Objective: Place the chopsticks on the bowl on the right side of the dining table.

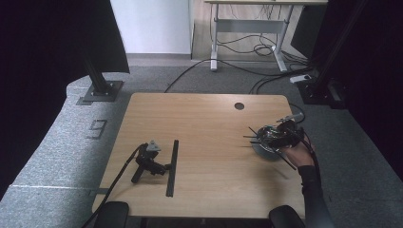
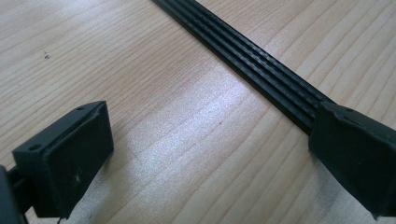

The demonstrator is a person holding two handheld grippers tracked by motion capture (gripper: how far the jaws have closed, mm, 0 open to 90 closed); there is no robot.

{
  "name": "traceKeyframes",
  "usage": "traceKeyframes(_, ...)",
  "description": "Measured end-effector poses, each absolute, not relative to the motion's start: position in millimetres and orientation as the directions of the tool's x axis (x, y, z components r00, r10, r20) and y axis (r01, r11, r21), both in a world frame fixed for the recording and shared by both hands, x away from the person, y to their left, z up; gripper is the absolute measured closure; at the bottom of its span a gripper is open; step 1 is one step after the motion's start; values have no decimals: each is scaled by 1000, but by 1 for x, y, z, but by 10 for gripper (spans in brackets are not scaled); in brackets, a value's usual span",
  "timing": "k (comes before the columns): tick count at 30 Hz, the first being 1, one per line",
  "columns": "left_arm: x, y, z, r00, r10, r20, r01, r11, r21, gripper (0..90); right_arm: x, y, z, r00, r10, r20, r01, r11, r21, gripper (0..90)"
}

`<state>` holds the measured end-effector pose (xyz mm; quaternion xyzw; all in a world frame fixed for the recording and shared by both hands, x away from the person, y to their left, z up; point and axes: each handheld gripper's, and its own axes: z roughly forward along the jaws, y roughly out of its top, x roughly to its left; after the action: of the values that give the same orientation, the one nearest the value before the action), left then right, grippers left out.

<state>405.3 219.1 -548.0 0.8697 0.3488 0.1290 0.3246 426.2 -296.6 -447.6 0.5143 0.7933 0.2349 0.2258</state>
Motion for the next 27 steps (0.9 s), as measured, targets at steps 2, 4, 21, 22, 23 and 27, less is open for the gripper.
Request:
traceKeyframes(2,405,219,-548,723,690,-2,522,-546,655,0,421,-301,-452,-346,932,-110,700,335,631,32)
traceKeyframes(4,405,219,-548,724,690,-1,522,-546,655,0,417,-304,-456,-321,940,-113,696,315,645,10)
traceKeyframes(21,405,219,-548,724,689,0,522,-549,653,0,403,-324,-486,-261,963,-72,697,240,675,9)
traceKeyframes(22,405,219,-548,724,689,0,522,-549,653,0,403,-325,-487,-259,963,-69,698,236,677,9)
traceKeyframes(23,405,219,-548,725,689,0,522,-549,653,0,403,-326,-488,-261,963,-66,699,236,675,9)
traceKeyframes(27,405,219,-548,724,689,0,522,-549,653,0,402,-329,-491,-266,962,-62,703,238,670,10)
